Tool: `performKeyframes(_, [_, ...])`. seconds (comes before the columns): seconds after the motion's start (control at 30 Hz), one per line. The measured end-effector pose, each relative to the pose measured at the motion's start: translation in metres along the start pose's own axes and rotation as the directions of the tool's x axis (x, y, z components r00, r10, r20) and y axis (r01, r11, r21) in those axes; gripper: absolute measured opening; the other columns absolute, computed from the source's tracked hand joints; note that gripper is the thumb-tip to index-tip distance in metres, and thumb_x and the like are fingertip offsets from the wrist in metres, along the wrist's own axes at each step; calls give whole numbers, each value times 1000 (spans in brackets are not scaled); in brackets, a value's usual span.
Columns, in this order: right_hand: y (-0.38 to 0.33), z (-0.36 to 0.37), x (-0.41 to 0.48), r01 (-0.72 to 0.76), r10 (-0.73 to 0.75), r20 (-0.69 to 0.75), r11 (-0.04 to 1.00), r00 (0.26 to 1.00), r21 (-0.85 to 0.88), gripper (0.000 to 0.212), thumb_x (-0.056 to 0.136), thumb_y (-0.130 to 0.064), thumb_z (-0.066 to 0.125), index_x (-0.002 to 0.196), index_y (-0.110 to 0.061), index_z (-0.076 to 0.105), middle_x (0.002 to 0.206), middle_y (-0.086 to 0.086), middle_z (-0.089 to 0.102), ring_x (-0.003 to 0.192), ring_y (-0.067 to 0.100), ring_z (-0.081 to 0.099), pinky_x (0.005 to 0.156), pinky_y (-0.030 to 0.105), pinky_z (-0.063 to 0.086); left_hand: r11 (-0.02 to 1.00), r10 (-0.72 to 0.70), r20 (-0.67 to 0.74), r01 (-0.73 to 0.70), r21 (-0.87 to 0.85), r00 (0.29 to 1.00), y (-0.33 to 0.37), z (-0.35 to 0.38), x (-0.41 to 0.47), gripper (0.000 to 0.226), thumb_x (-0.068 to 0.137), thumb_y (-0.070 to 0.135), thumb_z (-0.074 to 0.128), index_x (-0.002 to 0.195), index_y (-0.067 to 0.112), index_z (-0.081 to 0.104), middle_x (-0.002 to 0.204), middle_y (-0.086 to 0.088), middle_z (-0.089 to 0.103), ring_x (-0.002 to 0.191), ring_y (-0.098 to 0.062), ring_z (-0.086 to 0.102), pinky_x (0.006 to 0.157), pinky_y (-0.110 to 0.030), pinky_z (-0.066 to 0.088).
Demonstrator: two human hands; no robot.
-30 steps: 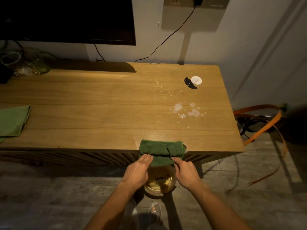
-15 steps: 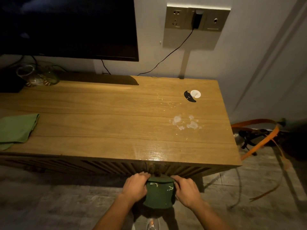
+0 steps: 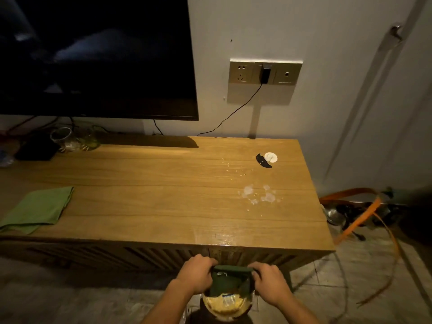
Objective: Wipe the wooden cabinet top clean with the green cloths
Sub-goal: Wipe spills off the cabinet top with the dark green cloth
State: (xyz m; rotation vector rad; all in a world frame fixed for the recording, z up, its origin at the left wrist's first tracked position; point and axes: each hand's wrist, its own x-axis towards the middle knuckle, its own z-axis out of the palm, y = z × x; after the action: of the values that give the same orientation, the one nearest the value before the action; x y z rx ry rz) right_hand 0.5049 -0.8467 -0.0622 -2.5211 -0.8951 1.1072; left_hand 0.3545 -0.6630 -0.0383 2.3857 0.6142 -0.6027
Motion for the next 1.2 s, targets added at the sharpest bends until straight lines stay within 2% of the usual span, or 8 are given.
performKeyframes(0.1, [-7, -19, 1, 17, -13, 129, 999, 992, -29, 29, 97, -23, 53, 119, -31, 68, 112, -6, 69, 104, 11, 62, 92, 29, 51, 1000, 20, 10, -20, 3, 1000, 5, -11, -7, 36, 90, 15, 50, 119, 27, 67, 115, -6, 69, 107, -26, 62, 92, -40, 52])
performKeyframes(0.27, [-23, -65, -4, 75, -84, 164, 995, 983, 61, 22, 97, -24, 54, 107, -36, 69, 91, -8, 69, 82, 5, 65, 69, 22, 52, 995, 40, 17, -38, -90, 999, 3, -47, -8, 33, 92, 18, 53, 118, 34, 67, 112, 5, 69, 102, -13, 62, 90, -32, 52])
performKeyframes(0.5, [-75, -143, 5, 133, -143, 162, 989, 976, 67, 19, 98, -19, 53, 96, -25, 71, 90, -1, 70, 88, 15, 66, 76, 29, 52, 993, 117, -72, -118, -2, 991, -2, -132, 20, 34, 89, 17, 54, 115, 33, 69, 112, 6, 71, 104, -13, 61, 86, -25, 44])
performKeyframes(0.57, [-93, -168, 16, 156, -159, 139, 987, 977, 36, 21, 97, -16, 52, 96, -16, 73, 91, 8, 72, 92, 24, 67, 85, 41, 54, 992, 126, -108, -127, -10, 986, -4, -160, 31, 34, 91, 15, 53, 115, 31, 69, 112, 6, 71, 104, -13, 61, 89, -28, 48])
performKeyframes(0.67, [-119, -203, 46, 157, -157, 96, 988, 983, 10, 22, 97, -16, 51, 99, -17, 73, 92, 5, 71, 93, 21, 66, 88, 41, 54, 988, 154, -164, -156, -3, 974, -5, -204, 54, 31, 93, 16, 53, 113, 33, 69, 105, 7, 69, 99, -11, 60, 88, -34, 52])
performKeyframes(0.9, [-168, -281, 151, 124, -131, -137, 991, 982, -59, 22, 98, -22, 52, 106, -31, 71, 86, -9, 68, 83, 8, 62, 63, 22, 43, 978, 199, -331, -208, 10, 922, -15, -299, 151, 33, 94, 15, 54, 119, 35, 65, 97, 7, 67, 87, -11, 61, 77, -34, 58])
performKeyframes(1.07, [-183, -316, 248, 87, -113, -303, 991, 946, -97, 26, 100, -21, 51, 119, -25, 68, 105, 4, 69, 92, 19, 57, 79, 31, 47, 972, 183, -520, -233, -32, 835, -31, -324, 245, 46, 95, 15, 55, 136, 36, 53, 125, 4, 66, 112, -18, 60, 96, -41, 53])
performKeyframes(1.2, [-171, -313, 316, 58, -107, -342, 987, 934, -150, 28, 97, -17, 50, 120, -19, 68, 111, 10, 70, 103, 31, 60, 85, 36, 46, 959, 229, -544, -282, -16, 807, -57, -307, 310, 54, 93, 9, 57, 140, 35, 48, 140, 4, 57, 132, -18, 50, 106, -42, 45])
